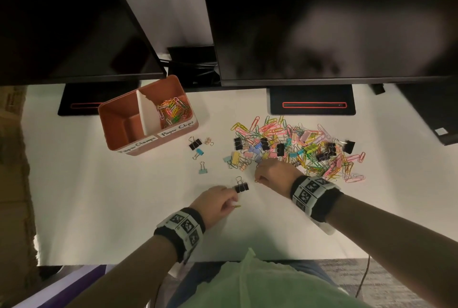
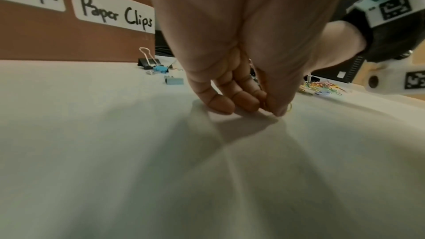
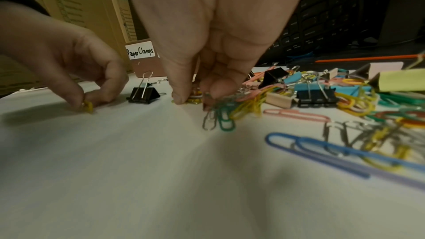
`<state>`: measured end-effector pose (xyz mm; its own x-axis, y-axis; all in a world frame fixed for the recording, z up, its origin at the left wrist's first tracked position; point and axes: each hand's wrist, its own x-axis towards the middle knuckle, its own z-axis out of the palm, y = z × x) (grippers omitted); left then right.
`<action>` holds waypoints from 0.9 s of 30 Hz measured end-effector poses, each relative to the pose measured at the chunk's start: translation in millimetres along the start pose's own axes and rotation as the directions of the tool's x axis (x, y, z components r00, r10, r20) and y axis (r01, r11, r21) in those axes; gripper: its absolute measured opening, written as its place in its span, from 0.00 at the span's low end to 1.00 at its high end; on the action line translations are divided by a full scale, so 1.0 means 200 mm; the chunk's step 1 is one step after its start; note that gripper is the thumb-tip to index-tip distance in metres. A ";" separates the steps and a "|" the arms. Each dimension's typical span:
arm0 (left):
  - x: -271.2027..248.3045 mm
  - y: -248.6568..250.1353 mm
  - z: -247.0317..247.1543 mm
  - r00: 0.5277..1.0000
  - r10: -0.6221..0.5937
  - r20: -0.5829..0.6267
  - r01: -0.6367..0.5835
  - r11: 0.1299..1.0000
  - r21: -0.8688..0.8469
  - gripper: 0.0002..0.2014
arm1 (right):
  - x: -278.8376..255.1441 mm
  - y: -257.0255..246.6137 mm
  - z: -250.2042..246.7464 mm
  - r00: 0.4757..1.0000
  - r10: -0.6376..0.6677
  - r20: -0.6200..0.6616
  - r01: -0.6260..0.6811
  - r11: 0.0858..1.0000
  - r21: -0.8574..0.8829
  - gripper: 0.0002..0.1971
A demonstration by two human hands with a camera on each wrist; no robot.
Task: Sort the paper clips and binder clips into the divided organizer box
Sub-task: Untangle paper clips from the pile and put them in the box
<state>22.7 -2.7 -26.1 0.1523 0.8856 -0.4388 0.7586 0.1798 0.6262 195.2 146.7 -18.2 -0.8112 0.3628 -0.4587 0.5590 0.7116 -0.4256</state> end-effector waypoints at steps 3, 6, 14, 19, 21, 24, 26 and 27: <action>0.01 -0.03 -0.08 1.000 0.013 -0.005 -0.013 0.996 -0.090 0.04 | 0.00 0.00 0.01 1.000 0.020 0.006 -0.020 1.000 0.006 0.09; 0.03 -0.06 -0.19 0.999 -0.031 -0.042 0.026 0.992 -0.120 0.03 | -0.01 -0.01 -0.01 0.999 0.042 0.029 -0.042 0.999 -0.016 0.10; 0.20 -0.06 -0.42 0.960 -0.100 -0.261 0.057 0.984 -0.166 0.02 | -0.01 -0.01 0.02 0.999 -0.010 0.050 0.013 0.998 -0.059 0.11; 0.36 -0.01 -0.50 0.938 -0.102 -0.331 0.064 0.990 -0.123 0.02 | 0.00 -0.02 0.03 0.999 -0.017 0.032 0.019 0.996 -0.090 0.11; 0.42 0.01 -0.52 0.939 -0.098 -0.331 0.073 0.994 -0.086 0.04 | 0.00 -0.02 0.05 0.999 -0.024 0.038 0.028 0.993 -0.113 0.11; 0.50 0.02 -0.56 0.943 -0.081 -0.324 0.074 0.997 -0.035 0.03 | -0.01 -0.03 0.01 0.999 -0.050 0.022 0.050 0.998 -0.036 0.11; 0.56 0.01 -0.58 0.951 -0.078 -0.300 0.083 0.997 0.003 0.00 | 0.01 -0.03 -0.09 0.997 -0.053 -0.051 0.056 0.996 0.068 0.11; 0.59 0.00 -0.58 0.951 -0.085 -0.296 0.096 0.995 0.020 0.01 | 0.02 -0.01 -0.16 0.992 -0.035 -0.122 0.051 0.990 0.128 0.10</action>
<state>-33.1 151.1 -2.3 -0.1073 0.9538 -0.2805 0.7823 0.2551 0.5683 184.1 165.4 5.4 -0.8454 0.4083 -0.3444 0.5341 0.6465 -0.5447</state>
